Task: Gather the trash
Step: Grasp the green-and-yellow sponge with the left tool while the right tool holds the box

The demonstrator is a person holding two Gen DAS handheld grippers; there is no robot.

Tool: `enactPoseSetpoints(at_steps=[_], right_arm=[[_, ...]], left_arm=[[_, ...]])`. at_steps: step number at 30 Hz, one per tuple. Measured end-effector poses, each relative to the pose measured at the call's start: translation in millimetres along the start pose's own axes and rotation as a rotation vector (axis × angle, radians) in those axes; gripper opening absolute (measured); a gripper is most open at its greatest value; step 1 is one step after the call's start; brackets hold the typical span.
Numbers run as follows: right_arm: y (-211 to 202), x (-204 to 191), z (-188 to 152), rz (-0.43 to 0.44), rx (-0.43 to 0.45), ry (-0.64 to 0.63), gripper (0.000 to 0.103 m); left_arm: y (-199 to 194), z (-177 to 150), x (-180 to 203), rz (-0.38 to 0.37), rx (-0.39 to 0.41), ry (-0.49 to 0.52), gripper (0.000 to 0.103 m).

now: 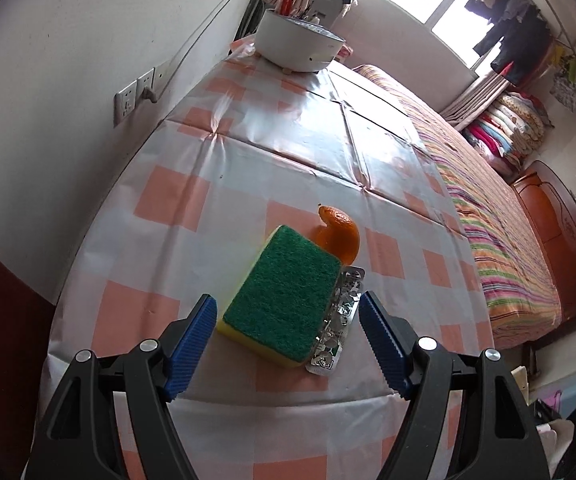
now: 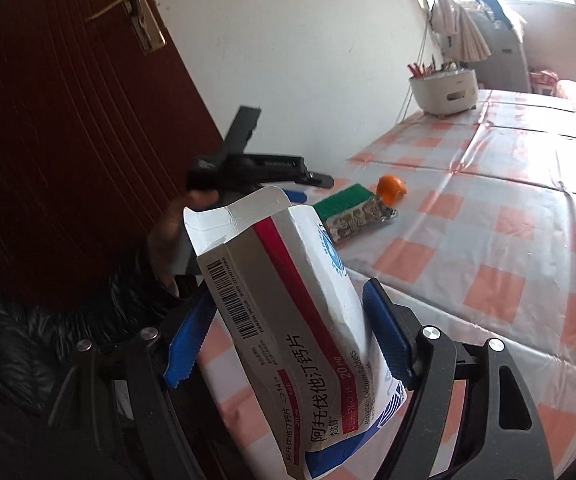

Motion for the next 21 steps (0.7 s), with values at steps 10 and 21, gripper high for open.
enactPoseSetpoints(at_steps=[10, 21], right_arm=[[-20, 11, -4, 0.021, 0.081, 0.051, 0.073], [-33, 8, 1, 0.062, 0.136, 0.076, 0.073]], left_arm=[[29, -1, 10, 0.104, -0.084, 0.062, 0.071], [46, -13, 40, 0.185, -0.167, 0.222, 0.071]])
Point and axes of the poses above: each gripper's, at about its wrist camera, not at the fingertips, and y roughly the way its jaws point, x to its right, z to its top, the point moved 7 cm from there along y, roughly the way its jaws point, and after that the axes turned 12 degrees about y, right-handed, at the moved point
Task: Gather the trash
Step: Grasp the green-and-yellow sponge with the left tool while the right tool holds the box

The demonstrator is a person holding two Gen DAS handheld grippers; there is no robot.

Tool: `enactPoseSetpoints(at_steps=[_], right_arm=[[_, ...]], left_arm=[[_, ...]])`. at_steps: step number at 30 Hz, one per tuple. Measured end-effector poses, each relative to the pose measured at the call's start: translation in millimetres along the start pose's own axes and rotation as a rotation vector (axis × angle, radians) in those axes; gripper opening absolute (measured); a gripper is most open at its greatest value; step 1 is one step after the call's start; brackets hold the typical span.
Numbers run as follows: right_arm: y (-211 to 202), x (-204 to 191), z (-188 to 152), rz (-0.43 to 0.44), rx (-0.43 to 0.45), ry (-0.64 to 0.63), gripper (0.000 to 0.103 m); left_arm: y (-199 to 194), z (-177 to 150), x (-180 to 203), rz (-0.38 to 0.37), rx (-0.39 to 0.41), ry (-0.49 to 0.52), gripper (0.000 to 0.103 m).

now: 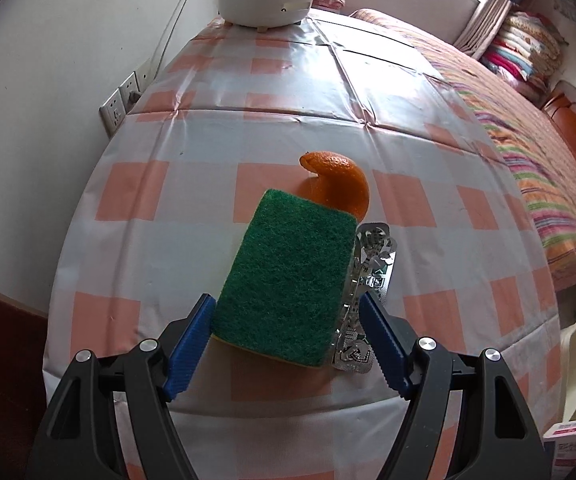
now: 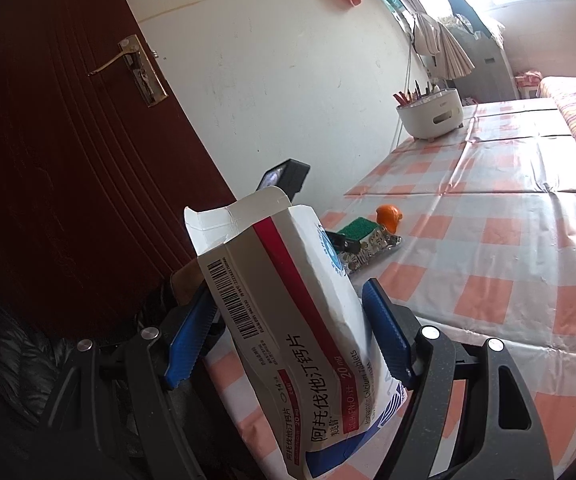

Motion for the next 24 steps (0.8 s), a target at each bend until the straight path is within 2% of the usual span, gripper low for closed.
enactPoseSetpoints(at_steps=[3, 5, 7, 12, 18, 24], right_arm=[[-1, 0, 0, -0.003, 0.007, -0.001, 0.073], [-3, 1, 0, 0.001, 0.011, 0.003, 0.073], [-4, 1, 0, -0.001, 0.016, 0.001, 0.073], [-6, 1, 0, 0.010, 0.019, 0.006, 0.073], [-6, -2, 1, 0.019, 0.025, 0.001, 0.073], [-4, 0, 2, 0.006, 0.038, 0.009, 0.073]], left_arm=[[3, 0, 2, 0.015, -0.014, 0.015, 0.071], [1, 1, 1, -0.032, -0.017, -0.002, 0.071], [-4, 0, -7, -0.063, -0.007, -0.050, 0.071], [1, -13, -32, -0.068, -0.042, -0.143, 0.072], [-6, -18, -52, -0.019, -0.034, -0.185, 0.071], [-1, -17, -45, -0.022, -0.044, -0.152, 0.071]])
Point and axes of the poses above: each gripper's, at about its wrist camera, not at the fingertips, and y roughly the way its jaws point, x to its right, z to its top, the point moved 7 cm from there along y, roughly the way its jaws point, and after that the axes turned 12 degrees about y, right-handed, at the moved point
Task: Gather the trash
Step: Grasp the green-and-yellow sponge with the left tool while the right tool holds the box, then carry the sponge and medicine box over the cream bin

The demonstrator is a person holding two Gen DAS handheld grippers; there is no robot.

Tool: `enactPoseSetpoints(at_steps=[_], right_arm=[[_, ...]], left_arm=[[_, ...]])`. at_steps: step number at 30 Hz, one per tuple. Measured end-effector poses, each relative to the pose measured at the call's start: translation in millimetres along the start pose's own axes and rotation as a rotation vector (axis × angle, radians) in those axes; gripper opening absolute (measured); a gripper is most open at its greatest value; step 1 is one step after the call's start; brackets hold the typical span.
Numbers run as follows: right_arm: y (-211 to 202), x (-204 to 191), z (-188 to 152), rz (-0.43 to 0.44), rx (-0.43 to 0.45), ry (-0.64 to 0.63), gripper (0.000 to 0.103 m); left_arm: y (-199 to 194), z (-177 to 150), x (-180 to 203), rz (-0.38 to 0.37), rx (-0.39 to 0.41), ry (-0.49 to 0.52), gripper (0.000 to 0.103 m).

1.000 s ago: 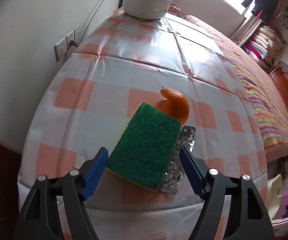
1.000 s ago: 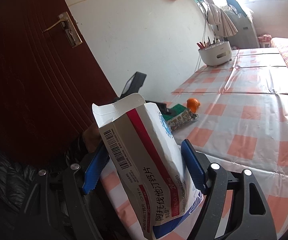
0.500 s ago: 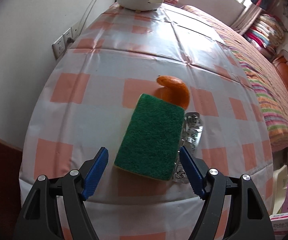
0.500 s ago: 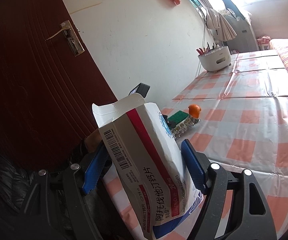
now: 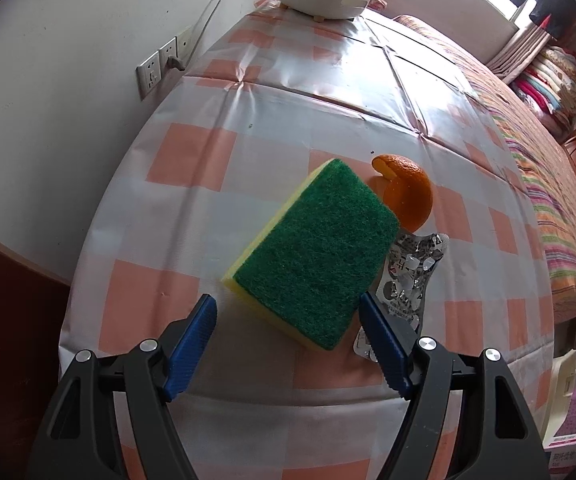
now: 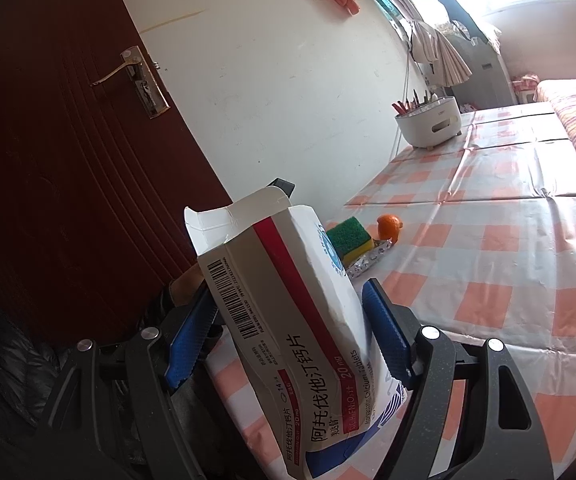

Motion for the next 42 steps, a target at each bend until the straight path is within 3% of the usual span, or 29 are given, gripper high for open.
enactPoseSetpoints(at_steps=[5, 7, 8, 9, 12, 19, 26, 42], right_arm=[[-2, 2, -1, -0.012, 0.009, 0.009, 0.073], [-4, 2, 0, -0.011, 0.016, 0.013, 0.073], [-6, 1, 1, -0.012, 0.022, 0.014, 0.073], [-7, 1, 1, -0.012, 0.026, 0.014, 0.073], [-11, 1, 2, -0.014, 0.038, 0.015, 0.073], [-20, 4, 5, -0.035, 0.073, 0.024, 0.073], [-34, 20, 4, -0.095, 0.101, 0.041, 0.073], [-132, 69, 4, -0.278, 0.285, 0.114, 0.073]], left_arm=[[6, 2, 10, 0.050, 0.011, 0.052, 0.071], [5, 4, 10, 0.048, 0.029, 0.044, 0.059], [4, 5, 8, 0.047, 0.035, 0.035, 0.044], [3, 5, 7, 0.038, 0.038, 0.023, 0.036], [0, 8, 5, 0.023, 0.068, 0.001, 0.032], [-30, 15, 10, 0.050, 0.187, 0.000, 0.029], [-59, 14, 43, 0.011, 0.262, 0.045, 0.029], [-91, -9, 190, -0.156, 0.317, 0.281, 0.029]])
Point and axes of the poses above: each gripper's, at about its wrist camera, not at the fingertips, and y roughly the way its jaws point, x to its right, z to its top, the point moved 7 cm from there along y, roughly the way its jaws point, and after that the axes turned 12 degrees about y, right-handed, at the moved point
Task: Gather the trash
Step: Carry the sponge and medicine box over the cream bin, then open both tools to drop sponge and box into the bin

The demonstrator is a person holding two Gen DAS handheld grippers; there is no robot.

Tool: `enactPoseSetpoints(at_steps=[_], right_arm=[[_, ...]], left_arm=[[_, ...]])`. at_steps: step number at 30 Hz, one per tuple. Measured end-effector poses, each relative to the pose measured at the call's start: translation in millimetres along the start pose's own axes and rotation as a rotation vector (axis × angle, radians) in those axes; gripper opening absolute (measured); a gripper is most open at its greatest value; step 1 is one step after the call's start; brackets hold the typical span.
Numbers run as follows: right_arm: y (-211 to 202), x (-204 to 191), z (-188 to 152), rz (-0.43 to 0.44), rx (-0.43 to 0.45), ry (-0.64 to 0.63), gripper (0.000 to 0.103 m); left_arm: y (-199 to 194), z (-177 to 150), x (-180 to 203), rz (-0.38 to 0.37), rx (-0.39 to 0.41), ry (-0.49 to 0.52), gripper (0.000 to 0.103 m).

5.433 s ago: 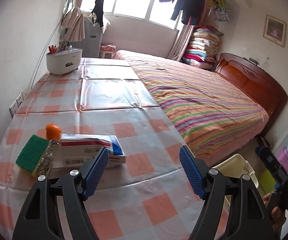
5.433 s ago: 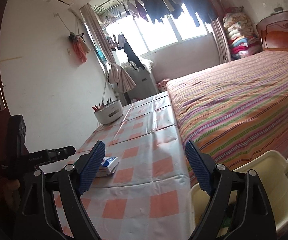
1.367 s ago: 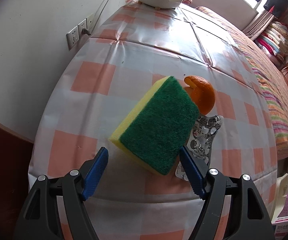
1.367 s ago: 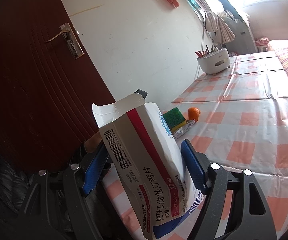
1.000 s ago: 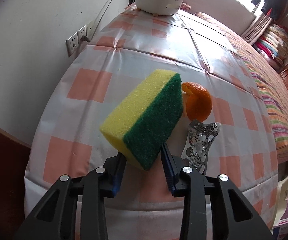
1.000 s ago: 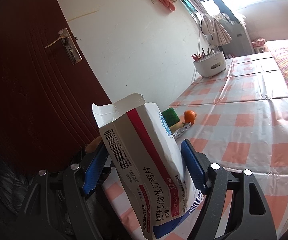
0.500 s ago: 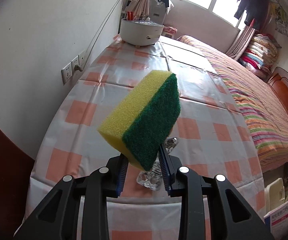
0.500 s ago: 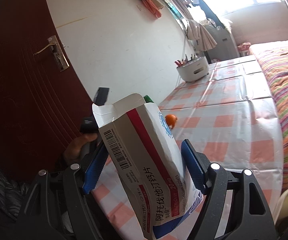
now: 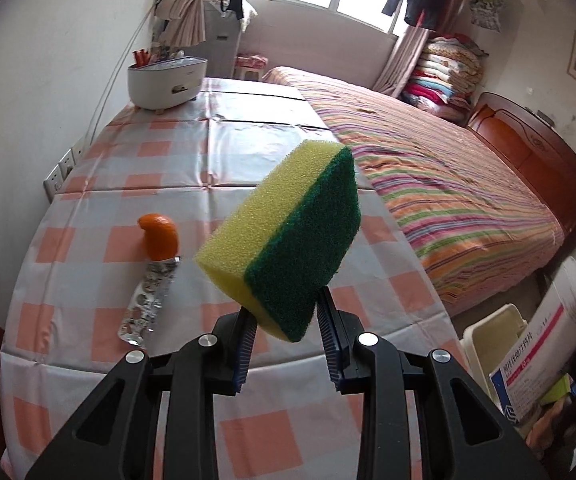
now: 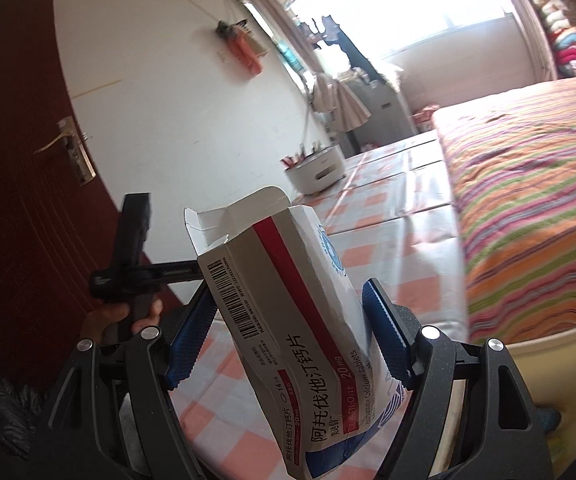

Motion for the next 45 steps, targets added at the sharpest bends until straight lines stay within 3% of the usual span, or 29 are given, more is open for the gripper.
enactPoseSetpoints(at_steps=[10, 20, 27, 32, 39, 45], right_arm=[[-55, 54, 13, -0.177, 0.158, 0.092, 0.073], [-99, 115, 18, -0.434, 0.311, 0.152, 0.074], [-88, 142, 14, -0.490, 0.294, 0.226, 0.078], [-90, 161, 11, -0.468, 0.294, 0.349, 0.079], [-109, 156, 24, -0.464, 0.403, 0.368, 0.083], [-147, 140, 35, -0.513, 0.578, 0.347, 0.087]], left_arm=[[-12, 2, 106, -0.135, 0.038, 0.145, 0.029], [-2, -12, 187, -0.236, 0.004, 0.247, 0.029], [3, -17, 225, -0.274, -0.016, 0.295, 0.029], [8, -23, 243, -0.285, -0.028, 0.324, 0.030], [19, -30, 262, -0.300, -0.055, 0.327, 0.030], [32, -39, 291, -0.332, -0.091, 0.353, 0.030]])
Point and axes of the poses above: each gripper's, at about its wrist camera, not at the fingertips, and y roughly the way its jaws point, x to its right, z to its top, the point moved 7 cm from there along y, roughly the way its jaws point, and after that the axes turned 12 degrees about y, right-handed, at the moved point
